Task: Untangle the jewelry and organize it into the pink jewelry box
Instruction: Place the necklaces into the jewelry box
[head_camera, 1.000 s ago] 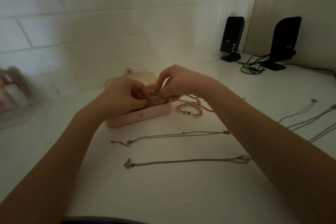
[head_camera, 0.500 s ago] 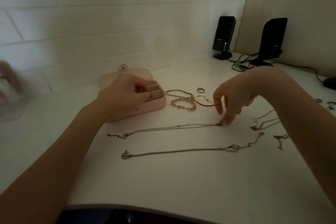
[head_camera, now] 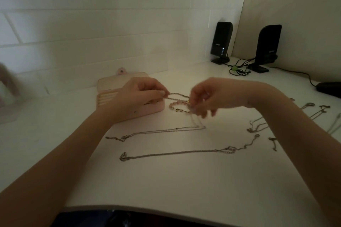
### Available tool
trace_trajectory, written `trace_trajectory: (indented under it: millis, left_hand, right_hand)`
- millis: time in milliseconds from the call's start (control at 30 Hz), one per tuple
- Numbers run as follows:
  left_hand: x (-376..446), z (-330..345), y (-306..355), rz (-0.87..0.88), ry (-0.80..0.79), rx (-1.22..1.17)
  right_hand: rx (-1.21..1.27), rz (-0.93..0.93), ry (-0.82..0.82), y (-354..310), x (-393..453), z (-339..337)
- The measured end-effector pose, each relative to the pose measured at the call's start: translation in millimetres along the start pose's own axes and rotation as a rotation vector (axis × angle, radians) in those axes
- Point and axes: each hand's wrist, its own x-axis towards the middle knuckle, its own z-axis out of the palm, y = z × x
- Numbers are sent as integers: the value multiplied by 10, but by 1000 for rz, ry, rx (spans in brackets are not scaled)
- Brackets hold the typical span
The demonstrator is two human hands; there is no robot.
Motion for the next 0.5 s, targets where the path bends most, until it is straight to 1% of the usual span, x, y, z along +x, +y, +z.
trace_trajectory:
  millis: [100, 167, 267, 367, 433, 500]
  left_hand:
    - [12, 41, 4, -35, -173, -162]
    - [7, 36, 33, -59, -195, -253]
    - [27, -25, 44, -95, -57, -342]
    - [64, -151, 32, -104, 49, -337]
    - [82, -228, 0, -89, 102, -280]
    - [111, -282, -50, -101, 162, -236]
  right_hand:
    - [253, -135, 154, -287, 128, -42]
    - [358, -150, 283, -450, 257, -114]
    - [617, -157, 438, -581, 453, -190]
    - [889, -206, 555, -580, 593, -178]
    - [965, -218, 581, -542, 645, -172]
    - [1036, -247, 573, -509, 660, -191]
